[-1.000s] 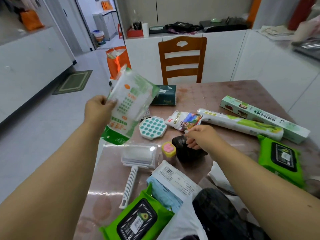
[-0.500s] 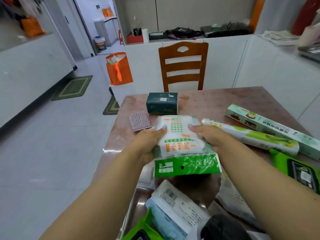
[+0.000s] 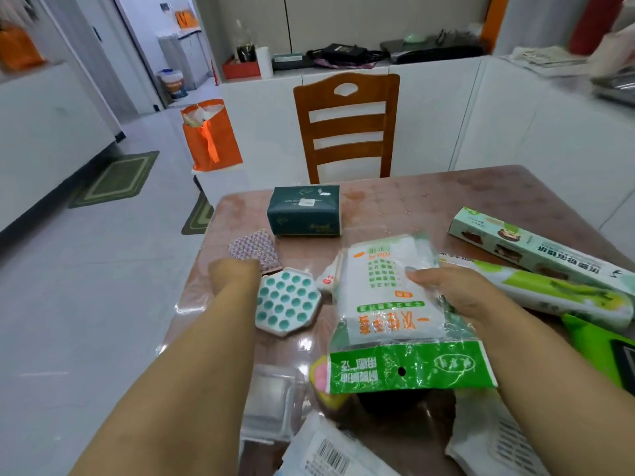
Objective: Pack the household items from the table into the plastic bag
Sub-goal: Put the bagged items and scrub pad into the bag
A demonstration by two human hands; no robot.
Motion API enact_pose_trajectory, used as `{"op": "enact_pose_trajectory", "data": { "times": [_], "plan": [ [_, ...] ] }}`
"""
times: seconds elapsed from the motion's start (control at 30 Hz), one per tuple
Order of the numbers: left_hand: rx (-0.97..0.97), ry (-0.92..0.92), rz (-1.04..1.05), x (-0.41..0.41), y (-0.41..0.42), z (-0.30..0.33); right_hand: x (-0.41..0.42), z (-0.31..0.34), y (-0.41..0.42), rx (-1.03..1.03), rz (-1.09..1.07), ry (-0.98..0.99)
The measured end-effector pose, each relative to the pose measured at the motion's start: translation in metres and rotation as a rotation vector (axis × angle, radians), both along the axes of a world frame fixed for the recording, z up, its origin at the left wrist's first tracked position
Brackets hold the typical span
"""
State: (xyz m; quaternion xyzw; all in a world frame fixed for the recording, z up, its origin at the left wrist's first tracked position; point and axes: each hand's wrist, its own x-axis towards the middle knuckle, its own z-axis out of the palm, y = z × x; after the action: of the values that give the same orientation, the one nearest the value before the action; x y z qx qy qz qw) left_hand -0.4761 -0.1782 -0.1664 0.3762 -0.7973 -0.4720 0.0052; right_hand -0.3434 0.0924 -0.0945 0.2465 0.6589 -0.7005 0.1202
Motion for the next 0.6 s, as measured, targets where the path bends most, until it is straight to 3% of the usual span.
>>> {"op": "enact_pose_trajectory", "data": {
  "times": [0.17,0.27,0.33,0.47,0.6],
  "plan": [
    [0.251,0.057,0.115,-0.024,-0.005,0.0,-0.009,-0.018,0.006,-0.01,-0.034,-0.005],
    [0.597,0.152,0.14,-0.014,-0.002,0.029,-0.012,-0.018,0.004,-0.087,-0.113,0.008],
    [0.726,0.126,-0.01,0.023,0.026,0.059,-0.013,-0.015,0.001,-0.171,-0.159,0.015],
    [0.624,-0.03,-0.472,0.091,0.086,0.076,-0.013,-0.012,-0.005,-0.193,-0.099,0.045],
    [0.319,0.012,-0.555,0.098,0.093,0.076,-0.008,-0.011,-0.006,-0.131,-0.065,0.091]
  ]
}}
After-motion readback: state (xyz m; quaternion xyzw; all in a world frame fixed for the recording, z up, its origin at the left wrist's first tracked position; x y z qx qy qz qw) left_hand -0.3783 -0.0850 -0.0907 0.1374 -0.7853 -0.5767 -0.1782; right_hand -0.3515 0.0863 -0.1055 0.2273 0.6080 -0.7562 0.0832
